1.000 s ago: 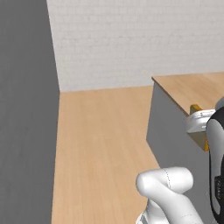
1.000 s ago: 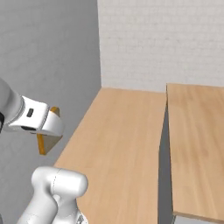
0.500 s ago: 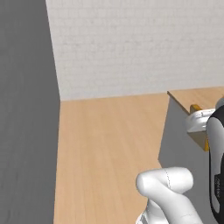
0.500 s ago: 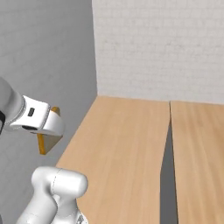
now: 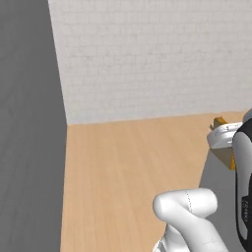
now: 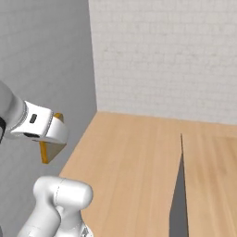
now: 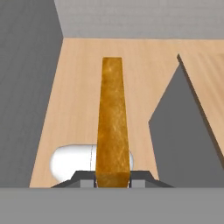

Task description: Start the toaster. Once the lever pops up, take the bread to the plate on the dining counter.

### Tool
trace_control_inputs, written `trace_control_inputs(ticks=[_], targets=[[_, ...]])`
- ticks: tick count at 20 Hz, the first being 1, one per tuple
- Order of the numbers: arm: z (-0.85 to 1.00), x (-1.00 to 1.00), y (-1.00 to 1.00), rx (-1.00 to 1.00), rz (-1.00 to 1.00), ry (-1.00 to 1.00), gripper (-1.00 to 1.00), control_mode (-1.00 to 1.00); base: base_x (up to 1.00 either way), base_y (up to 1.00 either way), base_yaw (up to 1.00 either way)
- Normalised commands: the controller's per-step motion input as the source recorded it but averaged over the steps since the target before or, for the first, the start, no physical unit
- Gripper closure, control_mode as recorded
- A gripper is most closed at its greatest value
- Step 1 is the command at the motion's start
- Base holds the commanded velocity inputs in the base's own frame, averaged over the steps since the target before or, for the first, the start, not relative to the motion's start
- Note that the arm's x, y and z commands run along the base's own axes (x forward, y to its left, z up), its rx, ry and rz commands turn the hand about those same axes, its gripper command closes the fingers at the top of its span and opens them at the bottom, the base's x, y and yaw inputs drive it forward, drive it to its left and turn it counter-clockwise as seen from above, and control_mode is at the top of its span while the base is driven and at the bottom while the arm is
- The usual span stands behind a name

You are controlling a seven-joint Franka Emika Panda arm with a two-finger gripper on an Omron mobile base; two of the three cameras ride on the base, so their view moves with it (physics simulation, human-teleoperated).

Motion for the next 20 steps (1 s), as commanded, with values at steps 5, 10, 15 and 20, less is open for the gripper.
trace_control_inputs(ticks=[5, 10, 15, 20], targets=[[0.0, 0.0, 0.0, 0.0, 0.0, 0.0, 1.0, 1.0, 0.96, 0.0, -0.02], [0.0, 0.0, 0.0, 0.0, 0.0, 0.0, 1.0, 1.0, 0.91, 0.0, -0.05], [0.0, 0.0, 0.0, 0.0, 0.0, 0.0, 1.0, 1.0, 0.87, 0.0, -0.1], [0.0, 0.0, 0.0, 0.0, 0.0, 0.0, 1.0, 1.0, 0.87, 0.0, -0.16]])
